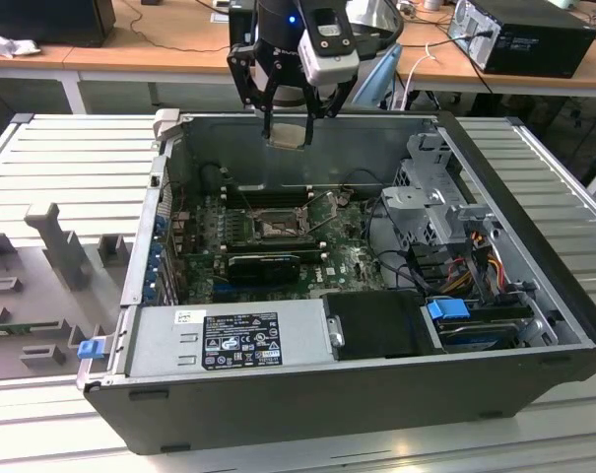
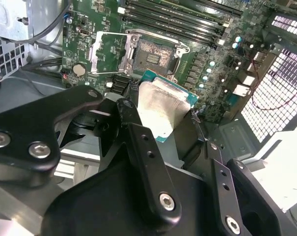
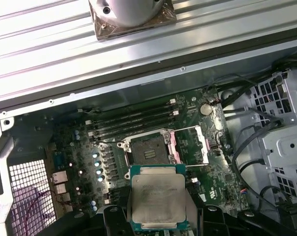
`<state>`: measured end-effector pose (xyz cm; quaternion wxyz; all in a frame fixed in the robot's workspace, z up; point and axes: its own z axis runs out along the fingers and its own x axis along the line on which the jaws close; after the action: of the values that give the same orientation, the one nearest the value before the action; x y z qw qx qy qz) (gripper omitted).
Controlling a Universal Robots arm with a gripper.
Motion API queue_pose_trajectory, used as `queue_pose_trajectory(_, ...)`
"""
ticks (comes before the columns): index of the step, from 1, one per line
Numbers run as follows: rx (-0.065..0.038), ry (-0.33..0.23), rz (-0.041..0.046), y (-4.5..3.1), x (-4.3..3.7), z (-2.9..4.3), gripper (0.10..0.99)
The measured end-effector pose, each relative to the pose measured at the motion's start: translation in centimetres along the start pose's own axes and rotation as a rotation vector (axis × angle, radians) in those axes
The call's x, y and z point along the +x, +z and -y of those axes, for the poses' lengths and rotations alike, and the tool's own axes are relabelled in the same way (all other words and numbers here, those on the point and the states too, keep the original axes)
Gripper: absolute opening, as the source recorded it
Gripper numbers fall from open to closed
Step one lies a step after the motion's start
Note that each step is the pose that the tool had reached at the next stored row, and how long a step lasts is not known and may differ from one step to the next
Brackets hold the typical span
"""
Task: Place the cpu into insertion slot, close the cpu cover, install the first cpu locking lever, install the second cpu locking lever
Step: 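Place the cpu into insertion slot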
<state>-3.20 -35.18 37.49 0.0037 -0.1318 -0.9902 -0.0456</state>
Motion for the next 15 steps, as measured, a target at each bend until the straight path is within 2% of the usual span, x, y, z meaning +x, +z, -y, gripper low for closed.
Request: queue_pose_trajectory(15, -0.001, 0.054, 0.0049, 0.04, 0.0, 0.0, 0.529)
